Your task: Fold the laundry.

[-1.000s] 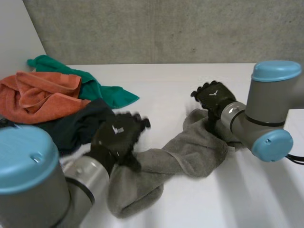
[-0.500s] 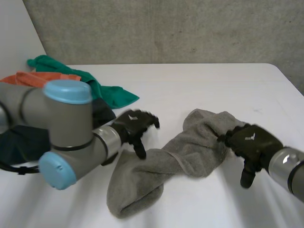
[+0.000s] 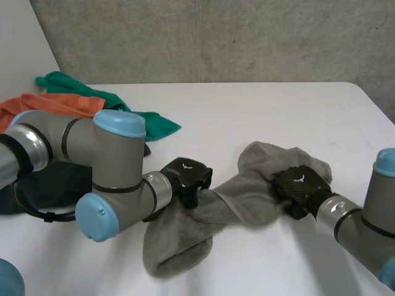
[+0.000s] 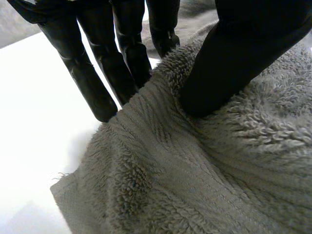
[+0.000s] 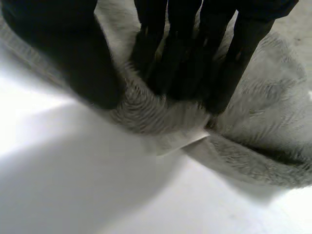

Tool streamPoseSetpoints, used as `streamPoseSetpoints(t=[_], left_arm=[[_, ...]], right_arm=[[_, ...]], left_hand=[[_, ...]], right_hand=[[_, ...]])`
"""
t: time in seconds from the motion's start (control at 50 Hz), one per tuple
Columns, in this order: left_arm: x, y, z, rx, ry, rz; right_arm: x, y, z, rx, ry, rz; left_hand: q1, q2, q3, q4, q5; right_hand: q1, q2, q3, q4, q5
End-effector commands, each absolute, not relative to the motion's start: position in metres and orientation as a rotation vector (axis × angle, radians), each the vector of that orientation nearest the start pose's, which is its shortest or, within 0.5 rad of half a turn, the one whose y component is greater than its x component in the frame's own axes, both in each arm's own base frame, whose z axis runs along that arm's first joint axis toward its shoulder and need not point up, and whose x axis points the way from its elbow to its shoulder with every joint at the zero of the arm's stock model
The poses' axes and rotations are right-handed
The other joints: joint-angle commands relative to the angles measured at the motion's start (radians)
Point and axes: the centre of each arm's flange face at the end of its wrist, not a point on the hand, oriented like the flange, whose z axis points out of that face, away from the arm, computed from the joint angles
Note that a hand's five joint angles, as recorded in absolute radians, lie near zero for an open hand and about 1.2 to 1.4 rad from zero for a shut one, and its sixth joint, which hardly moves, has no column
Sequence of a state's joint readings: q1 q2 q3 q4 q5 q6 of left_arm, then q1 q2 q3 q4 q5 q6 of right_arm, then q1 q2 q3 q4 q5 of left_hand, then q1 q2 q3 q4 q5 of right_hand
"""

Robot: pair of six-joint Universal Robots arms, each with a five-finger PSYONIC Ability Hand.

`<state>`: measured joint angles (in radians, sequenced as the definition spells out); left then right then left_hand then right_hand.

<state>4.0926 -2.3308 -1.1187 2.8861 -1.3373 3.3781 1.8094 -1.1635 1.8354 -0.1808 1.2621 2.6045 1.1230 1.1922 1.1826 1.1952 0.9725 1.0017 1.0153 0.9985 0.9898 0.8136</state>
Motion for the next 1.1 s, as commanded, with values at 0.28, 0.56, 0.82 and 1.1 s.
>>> streamPoseSetpoints(t=[0.28, 0.56, 0.82, 1.1], left_arm=[[-0.364, -0.292, 0.421, 0.568, 1.223, -3.227], [-0.339, -0.241, 0.322, 0.883, 1.872, -2.776], [-0.320, -0.208, 0.199, 1.104, 2.302, -2.281], [-0.332, -0.205, 0.258, 1.058, 2.140, -2.526]], right_arm=[[0.270, -0.365, 0.352, -0.781, 1.462, -2.677], [0.243, -0.335, 0.364, -1.034, 1.670, -2.253], [0.237, -0.338, 0.218, -1.317, 2.155, -1.637], [0.219, -0.316, 0.250, -0.683, 2.164, -1.863]], left_hand=[[0.273, 0.204, 0.214, 0.201, 0.249], [0.273, 0.204, 0.214, 0.201, 0.249], [0.273, 0.204, 0.214, 0.201, 0.249], [0.273, 0.204, 0.214, 0.201, 0.249]], right_hand=[[0.395, 0.381, 0.398, 0.406, 0.408], [0.395, 0.381, 0.398, 0.406, 0.408], [0.265, 0.251, 0.268, 0.277, 0.278], [-0.802, -0.816, -0.799, -0.790, -0.789]])
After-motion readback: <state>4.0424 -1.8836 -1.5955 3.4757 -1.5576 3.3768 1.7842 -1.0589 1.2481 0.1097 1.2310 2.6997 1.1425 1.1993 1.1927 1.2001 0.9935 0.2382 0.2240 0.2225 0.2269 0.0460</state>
